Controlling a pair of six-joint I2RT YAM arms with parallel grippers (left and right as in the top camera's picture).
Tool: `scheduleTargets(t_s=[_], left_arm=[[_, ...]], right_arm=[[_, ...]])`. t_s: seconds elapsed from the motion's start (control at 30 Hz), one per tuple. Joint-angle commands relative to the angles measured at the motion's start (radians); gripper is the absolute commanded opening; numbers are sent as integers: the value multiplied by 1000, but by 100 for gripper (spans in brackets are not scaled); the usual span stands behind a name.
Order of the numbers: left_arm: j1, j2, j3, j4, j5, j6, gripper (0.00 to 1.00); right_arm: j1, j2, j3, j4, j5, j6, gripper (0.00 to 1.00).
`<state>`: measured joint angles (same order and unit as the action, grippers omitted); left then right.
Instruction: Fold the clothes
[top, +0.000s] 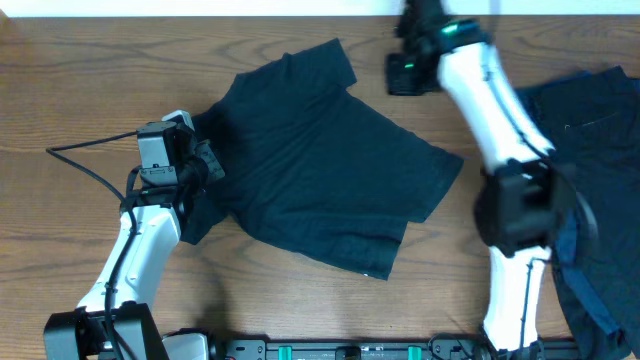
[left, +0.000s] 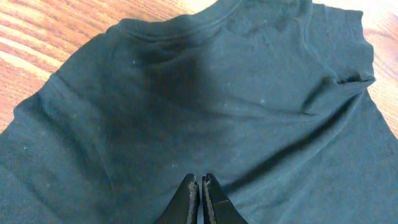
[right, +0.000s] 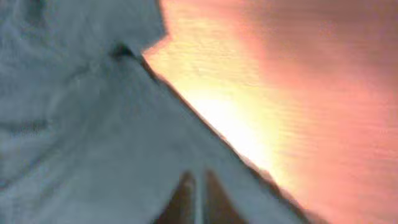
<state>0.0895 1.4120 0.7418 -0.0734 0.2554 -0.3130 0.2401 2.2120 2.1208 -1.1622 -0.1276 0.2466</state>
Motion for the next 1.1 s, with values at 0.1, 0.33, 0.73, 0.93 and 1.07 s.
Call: scheduleTargets(t_s=[0.1,0.33,0.73,0.93,1.07], left_arm=[[-1,8,-1,2,-10,17,7],[-2,8,-1,7,-9,17,7],[-2,8,-1,10,-10,18,7],[-2,8,-1,10,-9,17,7],[-2,8,-1,10,-9,17,7]], right_arm=[[-77,-52,-28,-284,47,0,1],[-107,-50,-307,-148,53,38,1],[-175,-50,-598,164,101,37,1],[-218,-50,-690,312,85,31,1],[-227,-50,-717,389,86,29,1]])
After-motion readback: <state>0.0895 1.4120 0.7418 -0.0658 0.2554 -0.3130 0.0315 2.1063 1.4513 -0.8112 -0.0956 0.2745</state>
